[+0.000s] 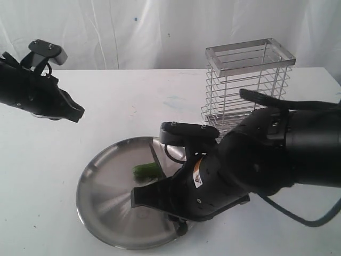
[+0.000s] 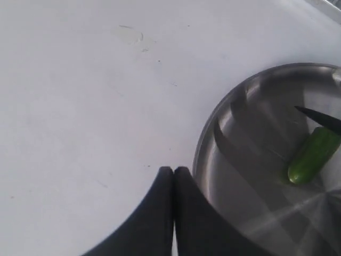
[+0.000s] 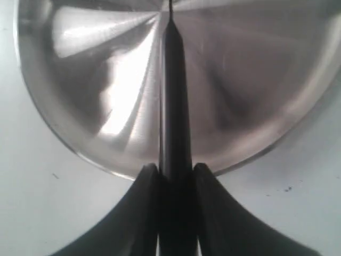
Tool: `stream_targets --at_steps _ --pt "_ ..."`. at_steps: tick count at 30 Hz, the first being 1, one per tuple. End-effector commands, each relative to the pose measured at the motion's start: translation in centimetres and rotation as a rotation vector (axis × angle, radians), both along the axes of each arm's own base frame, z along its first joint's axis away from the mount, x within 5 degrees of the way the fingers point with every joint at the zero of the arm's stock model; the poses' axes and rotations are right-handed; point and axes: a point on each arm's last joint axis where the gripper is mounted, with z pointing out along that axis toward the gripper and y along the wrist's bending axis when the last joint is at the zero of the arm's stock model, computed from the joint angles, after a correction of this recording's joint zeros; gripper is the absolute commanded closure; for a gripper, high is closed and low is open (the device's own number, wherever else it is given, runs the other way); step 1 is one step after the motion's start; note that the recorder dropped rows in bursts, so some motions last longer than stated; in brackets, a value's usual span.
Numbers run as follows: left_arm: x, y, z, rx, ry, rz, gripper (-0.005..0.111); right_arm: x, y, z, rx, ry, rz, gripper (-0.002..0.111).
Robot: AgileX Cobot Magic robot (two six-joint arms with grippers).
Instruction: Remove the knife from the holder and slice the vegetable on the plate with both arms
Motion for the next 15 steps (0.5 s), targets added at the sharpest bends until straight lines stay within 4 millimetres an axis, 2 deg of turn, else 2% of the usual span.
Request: stream_targets --at_steps 1,5,9,15 --pt "-0.5 -0.4 -0.3 -0.118 -0.009 0.043 0.107 0.2 0.0 0.2 -0.035 -0.072 -0.024 0.108" --pt "-0.2 -1.5 0.4 -0.291 -0.067 0.010 0.107 0.4 0.2 0.2 -0.012 -0.081 -0.038 0.108" --pt "-0.1 -3.1 1.2 -0.480 -0.173 -0.155 0.107 0.6 0.5 -0.8 -0.029 -0.066 -0.036 0.108" --pt "1.0 -3.1 -0.9 -0.535 -0.126 -0.115 0.107 0.8 0.7 -1.3 -0.031 -0.062 -0.038 0.108"
